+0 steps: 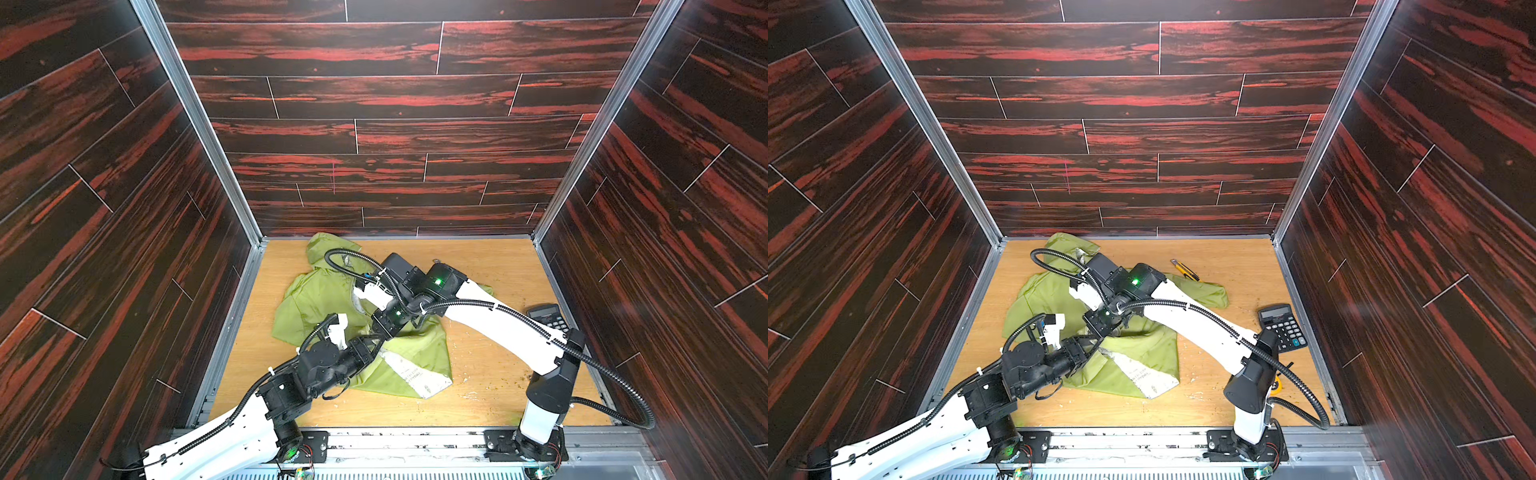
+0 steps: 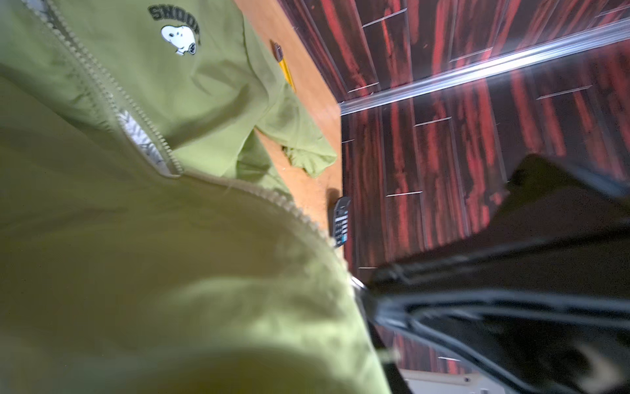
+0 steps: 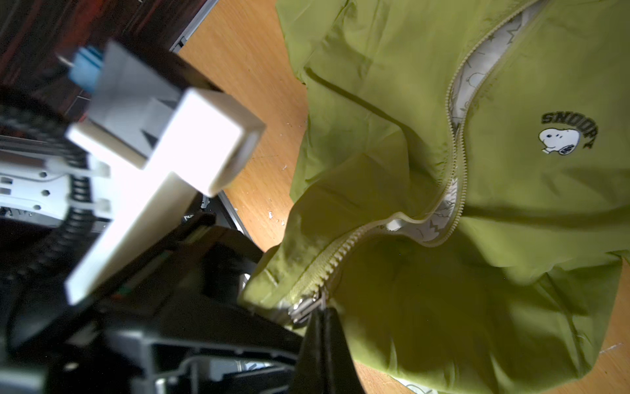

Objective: Zip up the jacket

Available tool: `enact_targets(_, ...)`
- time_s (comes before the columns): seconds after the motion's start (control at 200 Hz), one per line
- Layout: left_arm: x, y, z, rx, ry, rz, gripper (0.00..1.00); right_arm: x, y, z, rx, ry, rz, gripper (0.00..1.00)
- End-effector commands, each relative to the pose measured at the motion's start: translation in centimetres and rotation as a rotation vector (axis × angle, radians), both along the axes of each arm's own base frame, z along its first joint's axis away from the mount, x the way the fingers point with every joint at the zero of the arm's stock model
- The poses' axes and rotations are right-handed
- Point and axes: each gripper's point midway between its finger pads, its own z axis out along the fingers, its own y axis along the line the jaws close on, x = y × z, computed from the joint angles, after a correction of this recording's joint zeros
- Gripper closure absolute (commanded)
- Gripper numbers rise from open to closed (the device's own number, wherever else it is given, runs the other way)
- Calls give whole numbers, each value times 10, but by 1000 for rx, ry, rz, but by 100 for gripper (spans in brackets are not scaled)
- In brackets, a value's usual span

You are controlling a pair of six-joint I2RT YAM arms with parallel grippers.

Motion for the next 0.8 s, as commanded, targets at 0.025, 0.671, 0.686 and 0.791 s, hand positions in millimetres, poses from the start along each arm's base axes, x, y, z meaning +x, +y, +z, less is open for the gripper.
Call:
enact_targets(0.025, 1, 4, 11, -32, -33, 16, 78, -6, 3, -4, 1, 22, 25, 100)
enact_targets(0.671, -22, 12, 9, -69, 6, -45, 100, 61, -19, -24, -88, -113, -248, 100)
enact_targets(0.686, -23, 12, 9, -69, 7, -46, 100, 60, -18, -22, -83, -109, -244, 100)
enact_targets(0.791, -20, 15, 10, -71, 3, -24, 91, 53, -13, -16, -51, -79, -221, 100)
